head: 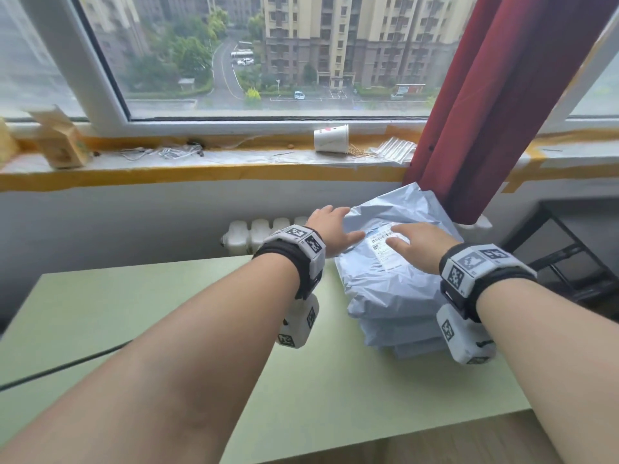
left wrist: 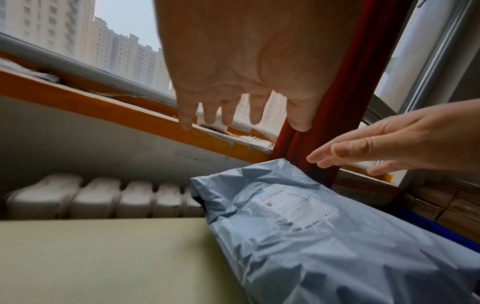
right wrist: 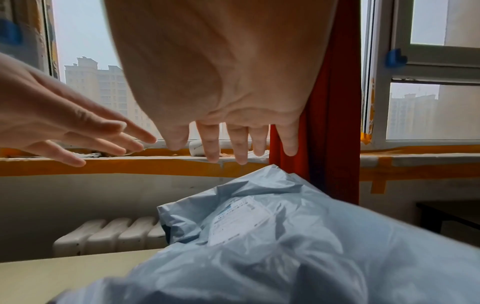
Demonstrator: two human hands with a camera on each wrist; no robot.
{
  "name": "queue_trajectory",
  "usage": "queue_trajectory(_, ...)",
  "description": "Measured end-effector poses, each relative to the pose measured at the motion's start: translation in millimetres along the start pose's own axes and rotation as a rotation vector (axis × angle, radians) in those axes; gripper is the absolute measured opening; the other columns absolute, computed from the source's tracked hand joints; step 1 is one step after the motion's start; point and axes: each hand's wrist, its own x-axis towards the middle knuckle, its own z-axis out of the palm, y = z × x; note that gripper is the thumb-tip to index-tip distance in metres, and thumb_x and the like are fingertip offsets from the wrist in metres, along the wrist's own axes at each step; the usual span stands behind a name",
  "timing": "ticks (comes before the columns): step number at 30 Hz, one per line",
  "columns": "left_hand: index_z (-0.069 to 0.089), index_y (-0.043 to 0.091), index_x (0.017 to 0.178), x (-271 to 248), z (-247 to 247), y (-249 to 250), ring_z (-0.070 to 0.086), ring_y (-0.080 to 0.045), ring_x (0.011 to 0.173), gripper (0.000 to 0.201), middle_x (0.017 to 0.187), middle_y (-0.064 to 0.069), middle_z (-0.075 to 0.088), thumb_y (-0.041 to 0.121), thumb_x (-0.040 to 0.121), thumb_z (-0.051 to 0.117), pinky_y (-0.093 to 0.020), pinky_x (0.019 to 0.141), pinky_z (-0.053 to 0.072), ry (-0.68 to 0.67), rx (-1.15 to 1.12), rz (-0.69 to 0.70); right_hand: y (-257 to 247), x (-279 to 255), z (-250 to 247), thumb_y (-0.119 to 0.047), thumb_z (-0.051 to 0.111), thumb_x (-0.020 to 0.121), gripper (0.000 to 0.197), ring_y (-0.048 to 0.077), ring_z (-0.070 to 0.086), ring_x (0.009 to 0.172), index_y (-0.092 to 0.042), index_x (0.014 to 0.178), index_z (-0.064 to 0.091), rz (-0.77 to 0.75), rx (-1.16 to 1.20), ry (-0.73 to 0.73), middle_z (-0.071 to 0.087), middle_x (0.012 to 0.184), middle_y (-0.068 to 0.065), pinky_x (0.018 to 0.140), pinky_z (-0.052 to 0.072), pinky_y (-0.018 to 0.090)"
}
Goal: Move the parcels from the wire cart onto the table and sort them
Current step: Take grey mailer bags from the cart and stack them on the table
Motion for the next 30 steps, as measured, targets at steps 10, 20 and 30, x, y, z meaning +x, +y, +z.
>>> queue_trajectory(10,0.005,0.012,0.151,12.6,114.9,-11.6,0.041,-0.034,0.134,0.087,0.151,-0.015,0.035,0.051,0.09,0.053,-0.04,0.11,0.033,-0.217,-0.417,-0.375,52.8,-9.9,61.3,-0.052,0.034,0.096,0.061,0.029,0.009,0.147,-0.029,0.15,0.02,0.292,-0.135,-0.189,0.012,0.16,0.009,0.118,0.009,0.047)
queue_trajectory(20,0.0,0.026,0.152,52.3,120.7,66.2,0.056,-0.033,0.118,0.1,0.148,-0.01,0.04,0.056,0.077,0.06,-0.04,0.102,0.046,-0.122,-0.628,-0.273,105.2,-3.7,42.5,-0.065,0.036,0.084,0.074,0.036,0.034,0.134,-0.025,0.146,0.03,0.427,0.146,0.029,0.034,0.15,0.012,0.109,0.032,0.05)
queue_trajectory(30,-0.001,0.041,0.149,58.5,133.9,88.8,0.035,-0.037,0.137,0.115,0.152,-0.019,0.028,0.082,0.051,0.043,-0.043,0.113,0.03,-0.294,-0.389,-0.286,112.6,-3.5,41.5,-0.062,0.033,0.088,0.071,0.032,0.026,0.14,-0.027,0.148,0.022,0.465,0.129,0.09,0.026,0.155,0.008,0.11,0.029,0.054)
